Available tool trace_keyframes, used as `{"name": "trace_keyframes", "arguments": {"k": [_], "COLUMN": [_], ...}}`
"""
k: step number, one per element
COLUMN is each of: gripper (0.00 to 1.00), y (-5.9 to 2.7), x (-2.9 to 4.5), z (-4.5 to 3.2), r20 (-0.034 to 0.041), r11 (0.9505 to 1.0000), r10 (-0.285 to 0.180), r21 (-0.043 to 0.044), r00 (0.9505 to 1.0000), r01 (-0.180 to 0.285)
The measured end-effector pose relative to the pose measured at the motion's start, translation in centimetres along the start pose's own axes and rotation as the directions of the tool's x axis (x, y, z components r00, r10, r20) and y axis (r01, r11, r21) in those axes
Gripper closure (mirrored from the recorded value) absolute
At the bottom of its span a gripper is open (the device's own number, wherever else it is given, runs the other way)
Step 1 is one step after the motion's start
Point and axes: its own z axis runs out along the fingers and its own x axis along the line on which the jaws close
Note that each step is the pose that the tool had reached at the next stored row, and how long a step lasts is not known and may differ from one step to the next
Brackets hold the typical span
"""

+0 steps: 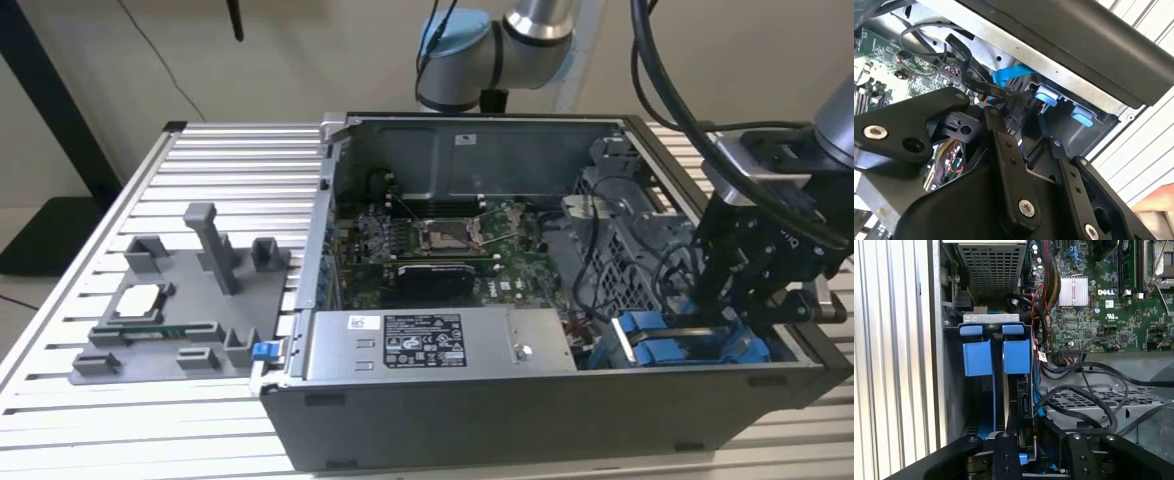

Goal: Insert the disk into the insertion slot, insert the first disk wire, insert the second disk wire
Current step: 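Insert the first disk wire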

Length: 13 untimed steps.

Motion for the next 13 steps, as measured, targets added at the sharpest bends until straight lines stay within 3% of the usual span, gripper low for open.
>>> {"name": "trace_keyframes", "arguments": {"k": [13], "gripper": [0.00], "y": [0.10], "x": [-0.14], "z": [-2.03], "r20": [0.0001], "r11": [1.0000], "r10": [0.000], "r21": [-0.0026], "r00": [1.0000], "r01": [0.000]}}
